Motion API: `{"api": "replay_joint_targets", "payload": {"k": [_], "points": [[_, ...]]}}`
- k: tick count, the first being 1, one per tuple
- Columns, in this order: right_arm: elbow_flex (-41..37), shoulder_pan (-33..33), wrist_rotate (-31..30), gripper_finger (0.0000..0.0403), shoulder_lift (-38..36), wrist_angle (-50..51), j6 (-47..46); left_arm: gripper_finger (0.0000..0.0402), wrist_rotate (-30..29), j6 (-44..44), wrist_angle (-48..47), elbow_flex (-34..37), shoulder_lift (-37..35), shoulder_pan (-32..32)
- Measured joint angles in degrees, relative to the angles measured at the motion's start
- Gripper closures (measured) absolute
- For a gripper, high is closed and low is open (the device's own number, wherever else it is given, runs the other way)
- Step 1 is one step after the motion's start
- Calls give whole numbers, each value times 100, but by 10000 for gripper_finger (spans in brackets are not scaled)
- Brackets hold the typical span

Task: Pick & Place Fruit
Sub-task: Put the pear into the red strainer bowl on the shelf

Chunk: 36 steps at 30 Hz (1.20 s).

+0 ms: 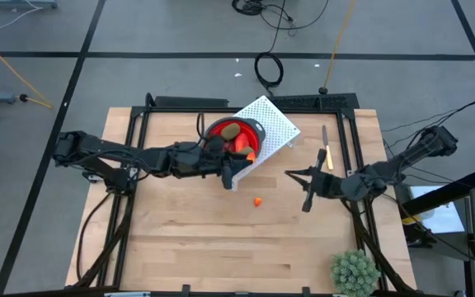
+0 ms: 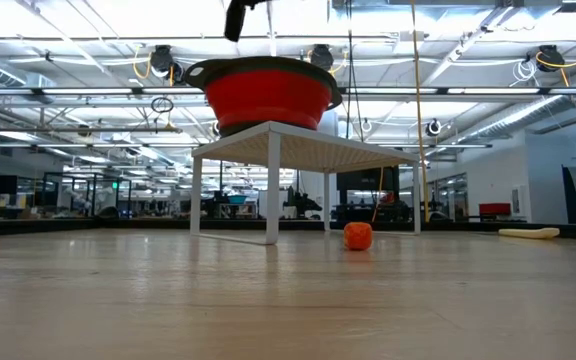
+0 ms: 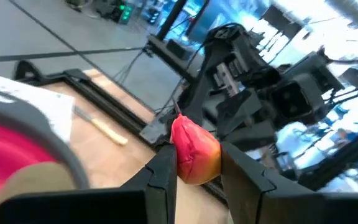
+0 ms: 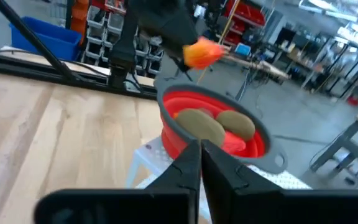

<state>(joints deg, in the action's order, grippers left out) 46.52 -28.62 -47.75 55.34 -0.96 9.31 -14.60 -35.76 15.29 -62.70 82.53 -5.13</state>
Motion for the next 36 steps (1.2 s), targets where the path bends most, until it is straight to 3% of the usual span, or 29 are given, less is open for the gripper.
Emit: {"api": "replay_joint_targets", "payload": {"k": [15, 31, 36], "points": [[-190, 0, 1054, 402, -757, 676, -1322, 309, -248, 861, -1349, -7, -303, 341], [-1747, 0, 1072, 402, -2050, -601, -1702, 309, -197, 1059, -3266, -9, -783, 1102], [-2095, 2, 1559, 402, -2581, -594, -1782, 309, -197, 1054, -3939, -15, -1078, 1211]]}}
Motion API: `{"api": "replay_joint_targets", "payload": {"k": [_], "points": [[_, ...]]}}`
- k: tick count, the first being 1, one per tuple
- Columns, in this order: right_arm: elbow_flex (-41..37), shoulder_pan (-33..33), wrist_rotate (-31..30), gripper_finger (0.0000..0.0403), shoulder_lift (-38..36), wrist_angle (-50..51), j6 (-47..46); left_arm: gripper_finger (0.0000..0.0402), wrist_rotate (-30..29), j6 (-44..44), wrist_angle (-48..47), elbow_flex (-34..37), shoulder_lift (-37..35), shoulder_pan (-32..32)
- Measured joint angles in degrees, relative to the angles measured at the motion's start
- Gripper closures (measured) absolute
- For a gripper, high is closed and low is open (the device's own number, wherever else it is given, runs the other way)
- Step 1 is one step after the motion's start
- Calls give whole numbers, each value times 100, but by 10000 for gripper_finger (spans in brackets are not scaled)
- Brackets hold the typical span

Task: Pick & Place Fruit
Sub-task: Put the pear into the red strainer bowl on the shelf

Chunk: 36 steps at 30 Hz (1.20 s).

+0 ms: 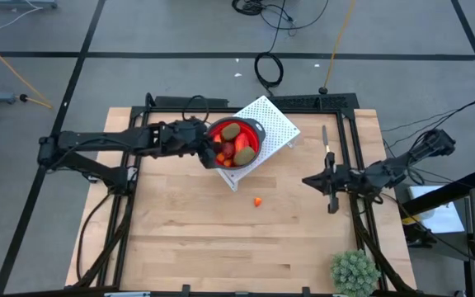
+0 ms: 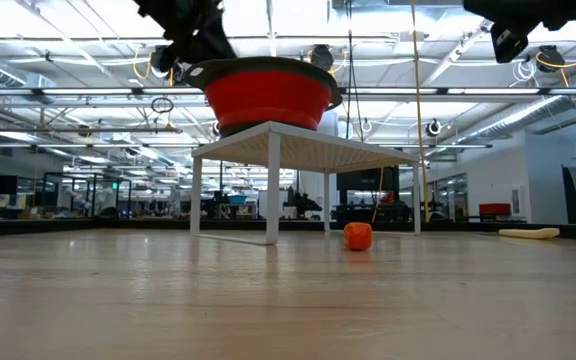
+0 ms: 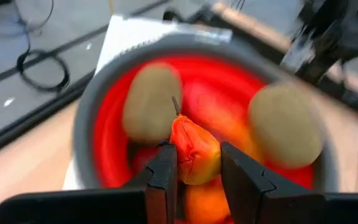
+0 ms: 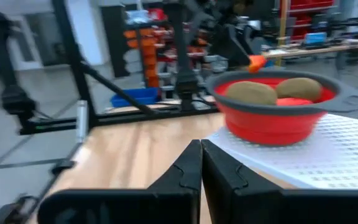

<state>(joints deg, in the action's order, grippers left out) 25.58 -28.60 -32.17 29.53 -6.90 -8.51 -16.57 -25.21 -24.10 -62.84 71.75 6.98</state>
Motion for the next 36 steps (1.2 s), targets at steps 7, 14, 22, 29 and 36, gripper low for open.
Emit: {"api": "replay_joint_targets", "payload": {"k": [7, 14, 22, 29, 36], "points": [[-207, 0, 587, 403, -834, 536, -54, 309, 107, -55, -504, 6, -58, 18], [-207, 0, 730, 403, -1673, 1425, -133, 309, 159, -75, -585, 6, -62, 18], [-207, 2, 999, 403, -2466, 2581, -91, 309, 170, -84, -579, 6, -64, 18], [-207, 1, 1330, 403, -2606, 3209, 118, 309, 170, -193, -549, 6, -64, 18], [-207, 2, 1313, 403, -2604, 3313, 228, 309, 83, -86, -47, 6, -64, 18]]}}
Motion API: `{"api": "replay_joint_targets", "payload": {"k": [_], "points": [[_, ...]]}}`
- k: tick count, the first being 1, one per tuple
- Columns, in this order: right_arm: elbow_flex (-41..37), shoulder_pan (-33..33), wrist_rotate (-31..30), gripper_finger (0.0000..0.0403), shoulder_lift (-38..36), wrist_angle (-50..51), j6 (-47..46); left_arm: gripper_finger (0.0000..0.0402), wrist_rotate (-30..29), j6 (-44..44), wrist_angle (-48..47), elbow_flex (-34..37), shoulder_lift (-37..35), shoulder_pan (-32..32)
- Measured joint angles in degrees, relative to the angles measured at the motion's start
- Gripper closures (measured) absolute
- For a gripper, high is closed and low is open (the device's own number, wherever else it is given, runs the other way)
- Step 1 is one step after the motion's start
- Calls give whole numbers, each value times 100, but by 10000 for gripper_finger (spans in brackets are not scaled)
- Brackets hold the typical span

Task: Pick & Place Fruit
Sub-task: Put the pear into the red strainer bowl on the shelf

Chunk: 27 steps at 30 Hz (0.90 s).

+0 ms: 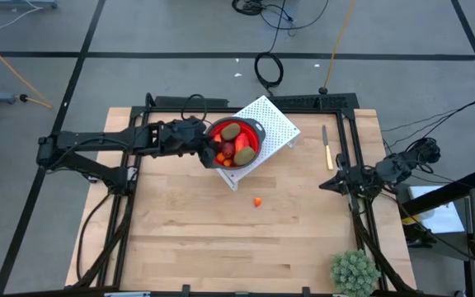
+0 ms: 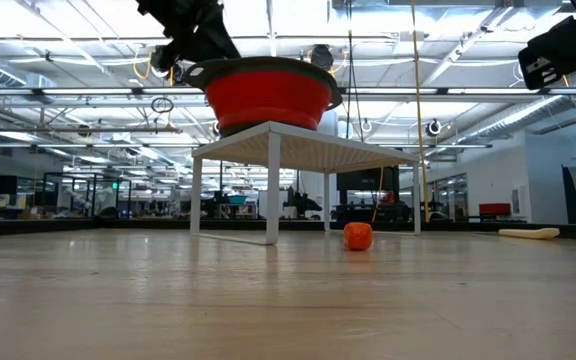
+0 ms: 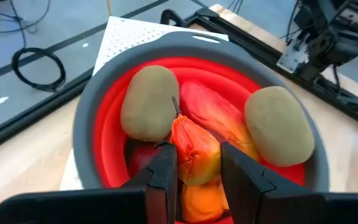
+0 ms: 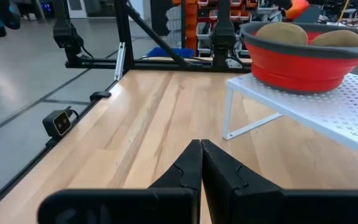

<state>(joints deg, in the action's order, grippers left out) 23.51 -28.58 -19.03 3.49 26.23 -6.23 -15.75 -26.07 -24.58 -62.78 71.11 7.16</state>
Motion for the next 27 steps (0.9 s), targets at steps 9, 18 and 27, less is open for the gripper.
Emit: {"api": "replay_joint_targets", "payload": {"k": [9, 18, 27], "points": [[0, 0, -21, 403, 0, -19, -10, 309, -43, -284, -15, -2, 318, -73], [2, 0, -25, 403, 0, -25, -15, 309, -129, -460, -35, -2, 568, -184], [2, 0, -25, 403, 0, -25, -16, 307, -179, -576, -40, -2, 568, -184]]}}
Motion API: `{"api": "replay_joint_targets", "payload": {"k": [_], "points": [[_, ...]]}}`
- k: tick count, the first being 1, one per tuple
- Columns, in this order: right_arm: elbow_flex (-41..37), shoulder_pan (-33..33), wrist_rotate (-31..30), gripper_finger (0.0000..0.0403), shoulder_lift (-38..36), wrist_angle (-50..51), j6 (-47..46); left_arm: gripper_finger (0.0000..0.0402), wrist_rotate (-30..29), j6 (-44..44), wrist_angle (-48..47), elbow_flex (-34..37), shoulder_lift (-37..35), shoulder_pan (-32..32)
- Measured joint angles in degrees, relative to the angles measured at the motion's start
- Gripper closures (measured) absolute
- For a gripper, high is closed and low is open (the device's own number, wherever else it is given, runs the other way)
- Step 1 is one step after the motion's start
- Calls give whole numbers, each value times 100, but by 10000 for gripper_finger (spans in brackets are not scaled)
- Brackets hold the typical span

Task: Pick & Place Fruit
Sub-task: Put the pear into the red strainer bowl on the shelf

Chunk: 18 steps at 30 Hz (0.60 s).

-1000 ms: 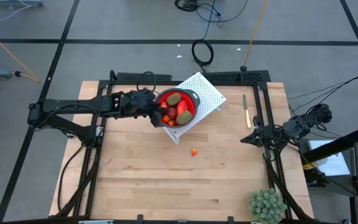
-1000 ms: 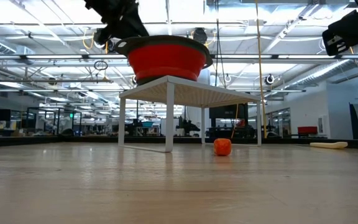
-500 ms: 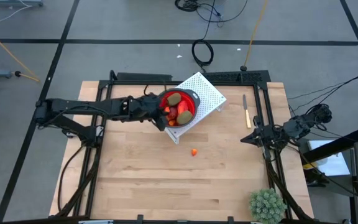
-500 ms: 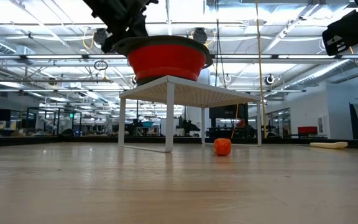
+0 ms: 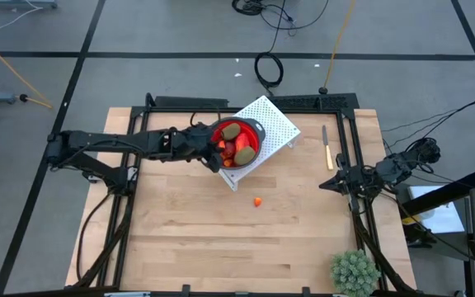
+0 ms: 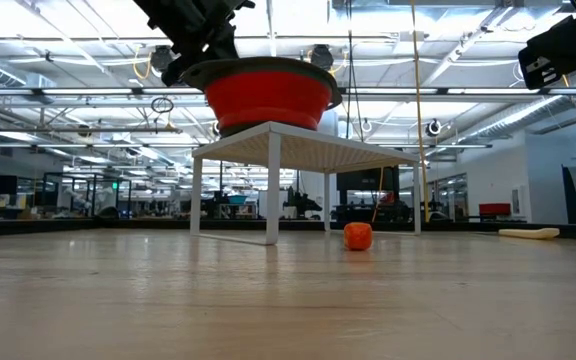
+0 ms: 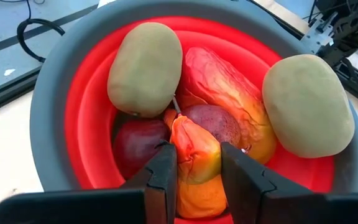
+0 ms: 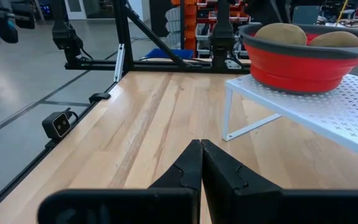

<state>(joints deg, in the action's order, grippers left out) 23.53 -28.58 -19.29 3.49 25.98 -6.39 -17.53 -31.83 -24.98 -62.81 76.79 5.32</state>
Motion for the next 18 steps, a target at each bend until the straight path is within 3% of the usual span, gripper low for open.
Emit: {"api": "replay_joint_targets", "payload": {"k": [12, 18], "points": [[2, -1, 5, 403, 0, -28, 0, 214, -52, -17, -156, -78, -66, 0], [4, -2, 9, 403, 0, -225, 0, 199, -55, -21, -940, -808, -147, 0]]}}
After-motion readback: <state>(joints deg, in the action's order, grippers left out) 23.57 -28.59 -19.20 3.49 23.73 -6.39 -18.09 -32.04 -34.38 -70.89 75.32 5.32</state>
